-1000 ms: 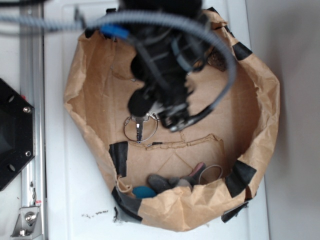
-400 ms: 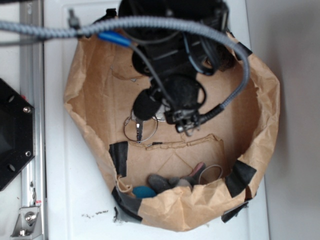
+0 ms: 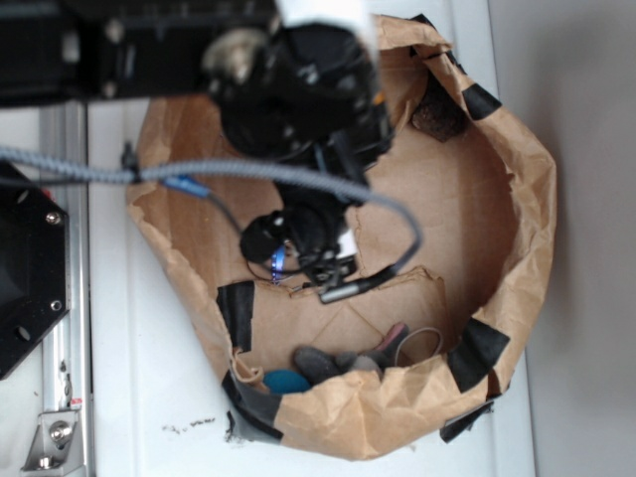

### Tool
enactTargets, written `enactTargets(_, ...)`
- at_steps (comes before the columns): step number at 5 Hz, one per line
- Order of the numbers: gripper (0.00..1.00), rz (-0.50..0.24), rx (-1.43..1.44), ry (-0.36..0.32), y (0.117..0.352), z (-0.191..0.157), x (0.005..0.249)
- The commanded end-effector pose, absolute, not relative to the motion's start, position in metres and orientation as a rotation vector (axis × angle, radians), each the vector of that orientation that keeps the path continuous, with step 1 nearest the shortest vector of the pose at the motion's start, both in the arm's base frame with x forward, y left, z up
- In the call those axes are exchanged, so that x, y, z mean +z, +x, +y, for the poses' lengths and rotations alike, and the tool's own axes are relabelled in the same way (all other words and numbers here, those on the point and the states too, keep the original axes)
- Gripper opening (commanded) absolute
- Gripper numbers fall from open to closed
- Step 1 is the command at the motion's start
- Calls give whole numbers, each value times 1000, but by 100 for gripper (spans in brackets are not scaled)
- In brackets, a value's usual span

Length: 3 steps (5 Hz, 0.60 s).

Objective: Grab the silver keys.

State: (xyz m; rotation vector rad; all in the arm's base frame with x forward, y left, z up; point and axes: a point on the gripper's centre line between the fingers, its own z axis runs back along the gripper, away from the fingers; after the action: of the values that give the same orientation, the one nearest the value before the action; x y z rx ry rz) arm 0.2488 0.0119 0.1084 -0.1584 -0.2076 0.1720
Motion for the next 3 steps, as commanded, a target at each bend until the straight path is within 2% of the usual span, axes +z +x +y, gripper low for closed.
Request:
enactTargets(1, 100, -192, 169, -106, 260, 11, 75)
enactTargets(3, 100, -191, 218, -75, 256, 5, 47)
